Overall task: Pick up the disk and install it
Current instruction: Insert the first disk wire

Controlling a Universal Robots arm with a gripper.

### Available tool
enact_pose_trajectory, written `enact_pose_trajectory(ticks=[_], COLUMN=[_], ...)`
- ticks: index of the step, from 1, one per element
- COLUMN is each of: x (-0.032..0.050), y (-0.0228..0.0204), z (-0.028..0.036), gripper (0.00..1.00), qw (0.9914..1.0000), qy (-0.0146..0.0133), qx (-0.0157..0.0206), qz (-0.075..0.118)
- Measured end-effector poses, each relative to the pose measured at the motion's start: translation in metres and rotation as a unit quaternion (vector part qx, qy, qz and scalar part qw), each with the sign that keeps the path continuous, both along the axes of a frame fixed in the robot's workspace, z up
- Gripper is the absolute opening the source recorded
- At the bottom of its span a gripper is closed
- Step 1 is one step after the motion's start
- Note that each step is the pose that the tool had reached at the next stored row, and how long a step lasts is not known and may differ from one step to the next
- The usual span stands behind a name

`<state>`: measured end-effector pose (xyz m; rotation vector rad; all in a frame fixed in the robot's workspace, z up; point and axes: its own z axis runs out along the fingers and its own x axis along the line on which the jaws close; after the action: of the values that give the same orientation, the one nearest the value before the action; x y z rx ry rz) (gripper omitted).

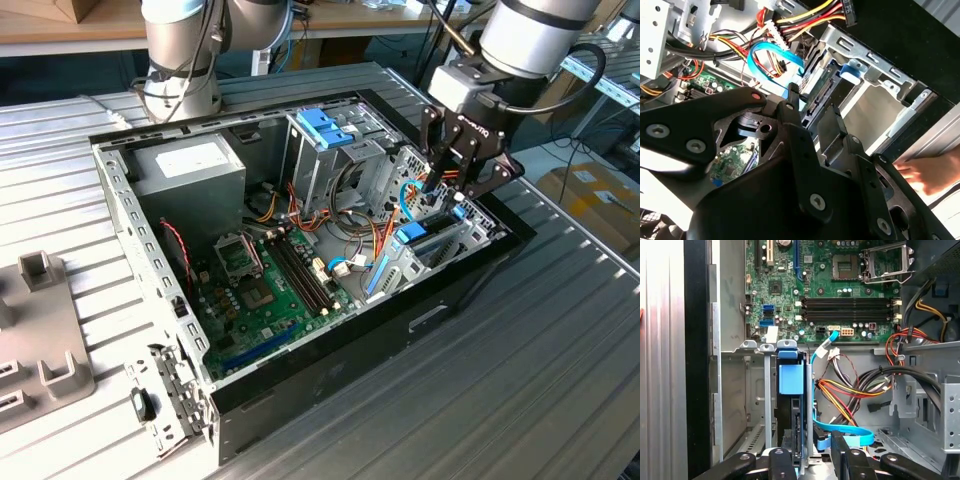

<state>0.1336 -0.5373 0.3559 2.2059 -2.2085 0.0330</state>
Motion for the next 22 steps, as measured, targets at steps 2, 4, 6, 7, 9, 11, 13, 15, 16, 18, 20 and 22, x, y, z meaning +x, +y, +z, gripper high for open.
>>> enact_pose_trajectory(ticks=[2, 4, 6, 7, 9, 11, 13, 15, 16, 18, 20, 22], x=[0.0000, 0.0000, 0.0000, 0.0000, 0.0000, 0.0000, -0.0001, -0.0006, -0.0010, -0.0020, -0.0023, -0.0026], y=[0.0000, 0.0000, 0.0000, 0.0000, 0.0000, 0.0000, 0.0000, -0.0002, -0.0005, -0.0012, -0.0019, -0.0025], z=[0.0000, -0.0001, -0.0001, -0.0001, -0.0001, -0.0001, -0.0001, -0.0001, -0.0001, -0.0001, -0.0002, -0.0001], gripper=[0.43, 0.43, 0.35, 0.35, 0.16, 0.16, 0.16, 0.16, 0.16, 0.16, 0.16, 0.16], qw=[1.00000, 1.00000, 1.00000, 1.00000, 1.00000, 1.00000, 1.00000, 1.00000, 1.00000, 0.99997, 0.99992, 0.99986], qy=[0.0000, 0.0000, 0.0000, 0.0000, 0.0000, 0.0000, 0.0000, -0.0001, -0.0006, -0.0021, -0.0039, -0.0063], qx=[0.0000, 0.0001, 0.0000, 0.0000, 0.0000, 0.0001, 0.0001, 0.0003, 0.0008, 0.0021, 0.0033, 0.0042], qz=[0.000, 0.000, 0.001, 0.001, 0.001, 0.001, 0.001, 0.002, 0.003, 0.008, 0.011, 0.015])
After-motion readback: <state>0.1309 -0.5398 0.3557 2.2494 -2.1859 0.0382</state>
